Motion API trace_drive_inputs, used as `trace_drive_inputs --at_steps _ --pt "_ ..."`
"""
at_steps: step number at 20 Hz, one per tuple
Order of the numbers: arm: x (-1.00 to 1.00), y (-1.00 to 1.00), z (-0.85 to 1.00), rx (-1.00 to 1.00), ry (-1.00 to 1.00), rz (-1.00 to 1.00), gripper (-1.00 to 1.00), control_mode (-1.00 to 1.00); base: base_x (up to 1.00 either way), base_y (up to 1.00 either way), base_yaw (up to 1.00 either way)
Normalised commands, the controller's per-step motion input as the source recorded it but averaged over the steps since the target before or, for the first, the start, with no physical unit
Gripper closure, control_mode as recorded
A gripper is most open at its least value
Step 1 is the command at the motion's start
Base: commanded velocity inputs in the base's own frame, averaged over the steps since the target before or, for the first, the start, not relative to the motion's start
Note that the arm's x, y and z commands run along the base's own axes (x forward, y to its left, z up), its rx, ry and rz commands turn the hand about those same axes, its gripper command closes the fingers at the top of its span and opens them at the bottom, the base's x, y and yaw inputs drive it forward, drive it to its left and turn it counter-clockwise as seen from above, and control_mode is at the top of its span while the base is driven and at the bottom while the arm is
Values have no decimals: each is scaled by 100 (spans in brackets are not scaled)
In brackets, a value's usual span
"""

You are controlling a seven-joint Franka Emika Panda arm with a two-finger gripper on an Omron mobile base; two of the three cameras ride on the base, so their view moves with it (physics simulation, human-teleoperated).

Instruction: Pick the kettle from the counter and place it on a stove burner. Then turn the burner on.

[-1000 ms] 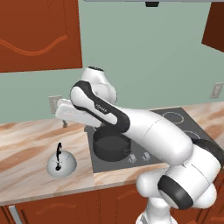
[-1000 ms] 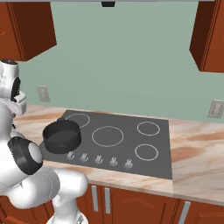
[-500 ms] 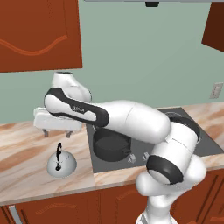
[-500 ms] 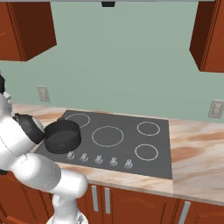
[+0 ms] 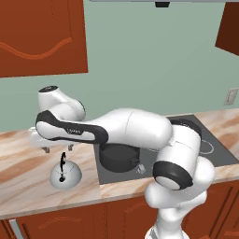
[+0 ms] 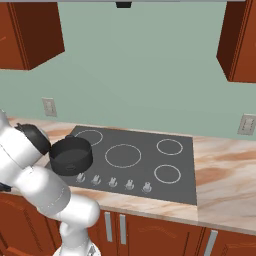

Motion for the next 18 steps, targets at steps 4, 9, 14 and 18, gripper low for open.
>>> trace_drive_inputs --at_steps 4,9,14,18 --pt "0 0 -43 -3 -1 0 -100 -100 0 0 0" --pt "7 0 -46 -1 0 0 -100 -100 0 0 0" --pt "16 0 -36 -2 -1 0 -100 -100 0 0 0" --pt "25 0 -19 -1 0 0 -100 -100 0 0 0"
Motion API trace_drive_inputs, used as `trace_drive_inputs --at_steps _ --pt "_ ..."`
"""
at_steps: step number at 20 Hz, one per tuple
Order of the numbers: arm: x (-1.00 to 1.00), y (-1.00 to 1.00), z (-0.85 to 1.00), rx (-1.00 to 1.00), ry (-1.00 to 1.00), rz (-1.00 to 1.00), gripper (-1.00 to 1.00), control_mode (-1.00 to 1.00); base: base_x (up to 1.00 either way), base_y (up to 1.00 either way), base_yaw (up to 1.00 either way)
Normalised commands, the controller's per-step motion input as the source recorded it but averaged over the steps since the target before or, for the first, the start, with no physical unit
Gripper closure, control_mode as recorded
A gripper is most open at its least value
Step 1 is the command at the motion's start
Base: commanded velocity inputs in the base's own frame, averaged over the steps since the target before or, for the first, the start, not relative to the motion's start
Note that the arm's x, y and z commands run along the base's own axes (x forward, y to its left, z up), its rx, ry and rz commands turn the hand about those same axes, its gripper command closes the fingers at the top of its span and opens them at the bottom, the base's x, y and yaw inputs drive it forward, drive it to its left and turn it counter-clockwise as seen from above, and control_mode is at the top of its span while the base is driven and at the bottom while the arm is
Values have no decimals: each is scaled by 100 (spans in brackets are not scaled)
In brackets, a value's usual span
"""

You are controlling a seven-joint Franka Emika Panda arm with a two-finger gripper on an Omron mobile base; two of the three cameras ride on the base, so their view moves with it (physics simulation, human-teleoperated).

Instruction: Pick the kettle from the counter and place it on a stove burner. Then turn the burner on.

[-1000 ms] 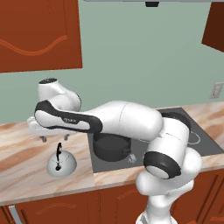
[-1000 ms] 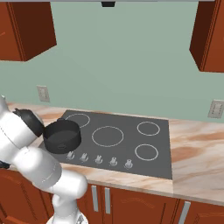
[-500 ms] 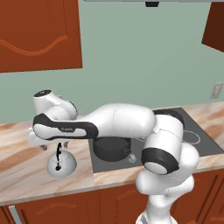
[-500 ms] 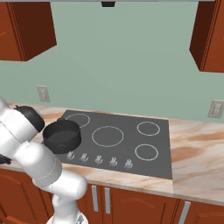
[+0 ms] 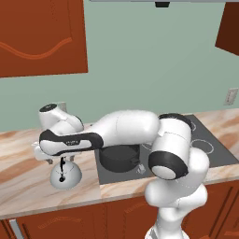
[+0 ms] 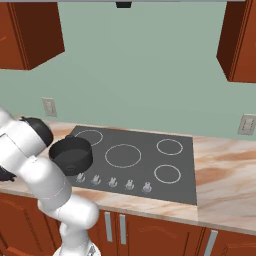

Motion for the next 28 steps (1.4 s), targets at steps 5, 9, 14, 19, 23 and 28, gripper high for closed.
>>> trace_drive_inputs --at_steps 5,9,14,19,23,28 --pt "30 0 -13 0 0 0 -100 -100 0 0 0" --pt "25 0 -14 -1 0 0 -100 -100 0 0 0" --pt "17 0 -13 0 0 0 -100 -100 0 0 0" --pt "5 3 -9 0 0 0 100 -100 0 0 0" --pt "0 0 0 0 0 0 100 -100 0 0 0" --pt "0 0 6 0 -2 0 100 -100 0 0 0"
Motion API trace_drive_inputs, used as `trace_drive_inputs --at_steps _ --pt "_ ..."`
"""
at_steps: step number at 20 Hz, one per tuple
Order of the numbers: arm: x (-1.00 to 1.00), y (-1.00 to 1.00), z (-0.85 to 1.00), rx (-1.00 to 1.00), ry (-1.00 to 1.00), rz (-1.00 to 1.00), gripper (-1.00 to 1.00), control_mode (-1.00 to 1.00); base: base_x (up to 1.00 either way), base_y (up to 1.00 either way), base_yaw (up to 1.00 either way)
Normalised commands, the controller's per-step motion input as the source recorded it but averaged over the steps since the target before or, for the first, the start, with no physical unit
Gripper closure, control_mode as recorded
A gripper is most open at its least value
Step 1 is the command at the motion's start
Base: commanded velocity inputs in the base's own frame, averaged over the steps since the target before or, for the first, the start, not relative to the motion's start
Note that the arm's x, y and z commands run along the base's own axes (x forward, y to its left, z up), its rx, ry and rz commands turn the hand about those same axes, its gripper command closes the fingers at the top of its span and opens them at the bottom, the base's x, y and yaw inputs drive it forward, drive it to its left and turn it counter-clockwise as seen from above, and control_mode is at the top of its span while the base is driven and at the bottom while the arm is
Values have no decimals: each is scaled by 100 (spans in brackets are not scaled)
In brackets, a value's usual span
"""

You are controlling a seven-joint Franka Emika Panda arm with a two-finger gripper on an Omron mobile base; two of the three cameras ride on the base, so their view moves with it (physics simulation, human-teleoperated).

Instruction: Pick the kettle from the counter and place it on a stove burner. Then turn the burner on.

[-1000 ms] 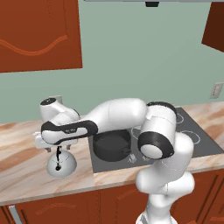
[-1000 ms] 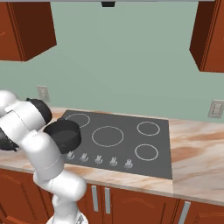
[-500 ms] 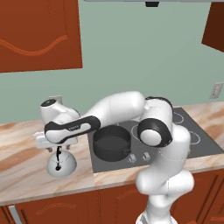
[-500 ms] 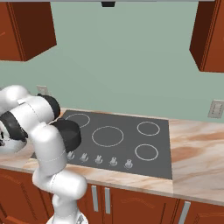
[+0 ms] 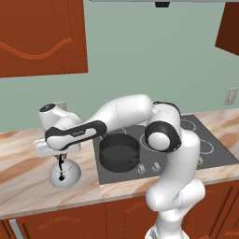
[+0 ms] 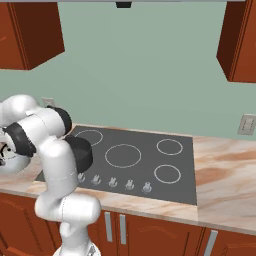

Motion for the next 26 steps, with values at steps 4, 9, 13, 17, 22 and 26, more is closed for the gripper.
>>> trace_drive_inputs --at_steps 4,9,13,17,22,26 --pt "0 -3 89 1 -11 -1 100 -100 0 0 0" --pt "-7 -35 99 0 -2 -7 100 -100 0 0 0" --pt "-36 -93 66 0 -3 -3 100 -100 0 0 0" --pt "-49 -100 59 0 -13 0 100 -100 0 0 0" --pt "-57 -100 65 0 -19 0 100 -100 0 0 0" --pt "-52 -100 47 2 -22 0 100 -100 0 0 0"
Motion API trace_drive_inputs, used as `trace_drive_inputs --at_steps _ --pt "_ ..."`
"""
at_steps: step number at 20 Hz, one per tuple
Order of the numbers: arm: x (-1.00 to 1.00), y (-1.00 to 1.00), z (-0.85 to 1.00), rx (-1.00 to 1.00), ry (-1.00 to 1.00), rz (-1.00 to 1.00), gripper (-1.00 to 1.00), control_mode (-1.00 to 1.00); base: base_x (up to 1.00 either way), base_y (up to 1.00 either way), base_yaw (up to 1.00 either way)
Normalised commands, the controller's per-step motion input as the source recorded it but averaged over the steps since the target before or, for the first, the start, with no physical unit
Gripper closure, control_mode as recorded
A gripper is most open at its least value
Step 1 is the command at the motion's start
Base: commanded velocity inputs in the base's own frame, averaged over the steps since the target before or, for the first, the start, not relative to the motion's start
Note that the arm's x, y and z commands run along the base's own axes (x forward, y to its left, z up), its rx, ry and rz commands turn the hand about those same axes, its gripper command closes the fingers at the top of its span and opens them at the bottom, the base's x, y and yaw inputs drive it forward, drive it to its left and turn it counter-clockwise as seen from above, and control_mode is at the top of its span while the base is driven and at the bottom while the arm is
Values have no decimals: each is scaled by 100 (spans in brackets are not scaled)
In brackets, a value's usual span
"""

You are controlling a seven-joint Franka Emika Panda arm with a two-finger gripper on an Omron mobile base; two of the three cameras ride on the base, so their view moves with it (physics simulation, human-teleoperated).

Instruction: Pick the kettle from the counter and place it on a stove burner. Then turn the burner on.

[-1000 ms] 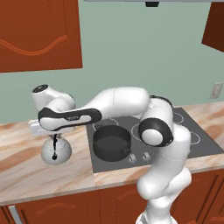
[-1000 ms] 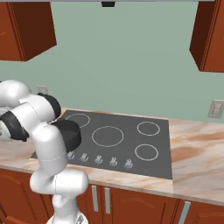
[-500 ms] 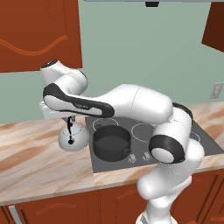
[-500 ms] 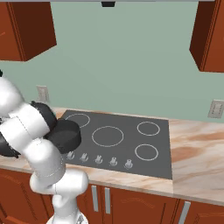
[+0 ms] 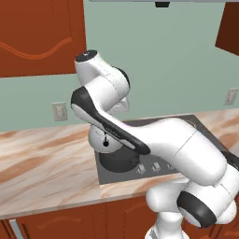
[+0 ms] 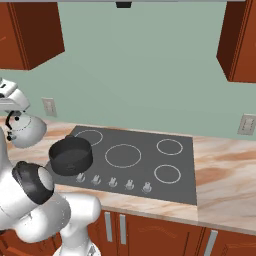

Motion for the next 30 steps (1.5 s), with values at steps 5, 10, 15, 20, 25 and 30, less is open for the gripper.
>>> trace_drive_inputs --at_steps 5,10,15,20,25,30 --pt "-39 -100 17 9 -27 0 100 -100 0 0 0" --pt "-15 -100 20 15 -18 0 100 -100 0 0 0" --pt "-1 -100 43 21 -1 0 100 -100 0 0 0" --pt "0 -100 25 14 -8 0 100 -100 0 0 0" --pt "0 -100 2 8 -10 -1 100 -100 0 0 0" --pt "0 -100 0 0 -9 -4 100 -100 0 0 0"
